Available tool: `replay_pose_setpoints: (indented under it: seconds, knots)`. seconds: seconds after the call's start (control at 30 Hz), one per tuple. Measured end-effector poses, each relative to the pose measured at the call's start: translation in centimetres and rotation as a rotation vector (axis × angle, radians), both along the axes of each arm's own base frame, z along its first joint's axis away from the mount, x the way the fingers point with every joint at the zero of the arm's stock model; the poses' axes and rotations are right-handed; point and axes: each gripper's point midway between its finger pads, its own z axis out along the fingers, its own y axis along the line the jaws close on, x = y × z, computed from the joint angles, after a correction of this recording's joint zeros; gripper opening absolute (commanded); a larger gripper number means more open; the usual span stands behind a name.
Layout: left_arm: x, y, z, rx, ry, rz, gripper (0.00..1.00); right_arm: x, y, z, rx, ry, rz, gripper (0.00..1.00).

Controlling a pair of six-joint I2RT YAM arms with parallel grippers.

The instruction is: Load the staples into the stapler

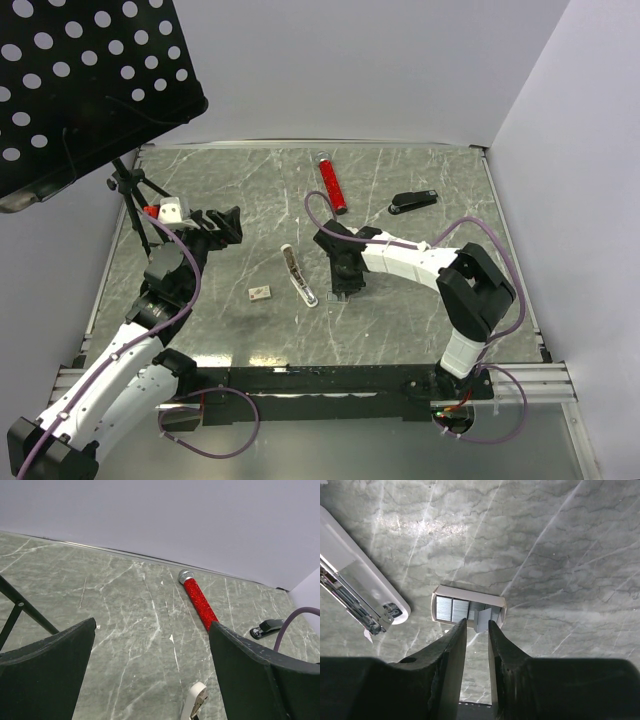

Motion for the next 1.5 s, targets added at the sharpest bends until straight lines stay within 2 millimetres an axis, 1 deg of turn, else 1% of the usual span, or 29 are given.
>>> replay_pose_setpoints:
  seconds: [0.73,0.97,1.1,1.33,1.5]
  knots:
    - [0.0,-0.2,0.3,-0.006,-0.012,-0.006,0.99,0.1,0.0,-0.1,0.001,-0.001,-0.005,0.24]
    - [0.0,-0.3,0.2,-0.005,-0.010,-0.008,0.99,-0.3,-0.5,-1.1,-0.027,0.022,-0.007,0.24]
    - [0.0,-0.3,0.2,-0.004,-0.009,-0.008,1.00,-0.2,-0.5,-1.2,-0.028,0.023,-0.007,0.25]
    - [0.0,-0.3,0.2,-0.004,-0.010,-0.013,0.99,-0.3,-0.6,-1.5,-0.035,0.030,-0.008,0.29]
    - [0.0,-0.4,0.2,-0.004,-0.010,-0.015,0.99,-0.3,-0.7,-1.7,-0.039,0.034,-0.008,0.28]
